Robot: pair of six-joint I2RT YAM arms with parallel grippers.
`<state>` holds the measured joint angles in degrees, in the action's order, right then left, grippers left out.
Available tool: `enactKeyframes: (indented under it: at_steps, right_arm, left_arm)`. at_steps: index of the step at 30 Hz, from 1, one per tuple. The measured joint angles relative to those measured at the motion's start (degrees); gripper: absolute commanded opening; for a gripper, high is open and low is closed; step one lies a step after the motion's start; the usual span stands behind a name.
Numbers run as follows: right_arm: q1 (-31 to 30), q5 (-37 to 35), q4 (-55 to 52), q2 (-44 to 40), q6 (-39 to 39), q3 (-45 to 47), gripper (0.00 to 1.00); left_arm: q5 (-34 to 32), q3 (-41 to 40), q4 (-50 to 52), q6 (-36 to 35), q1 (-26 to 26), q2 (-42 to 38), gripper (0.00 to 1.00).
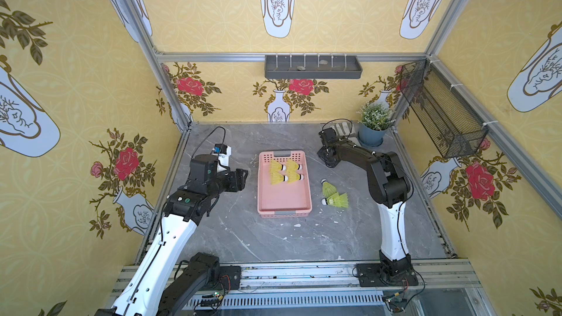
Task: Put the shuttlecocks into the storage box
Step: Pick up the shuttlecock at the center of the board.
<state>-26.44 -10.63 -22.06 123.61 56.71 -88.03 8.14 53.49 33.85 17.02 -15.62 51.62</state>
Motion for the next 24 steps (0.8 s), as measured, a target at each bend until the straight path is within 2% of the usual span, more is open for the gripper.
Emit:
enactKeyframes:
  at_steps: [16, 20, 24]
  right_arm:
    - [-3.67, 12.87, 14.6, -20.28, -24.52, 21.2, 0.19]
    - [-3.82, 15.26, 16.55, -27.17, -30.95, 26.08, 0.19]
    - [-3.93, 19.52, 16.31, -32.2, -37.94, 27.34, 0.2]
  left_arm:
    - [1.66, 0.0, -0.07, -0.04, 0.13, 0.26, 0.71]
    - [5.18, 0.0, -1.01, -0.02, 0.22, 1.11, 0.71]
    - [11.74, 0.0, -4.7, 1.6, 0.22, 3.32, 0.69]
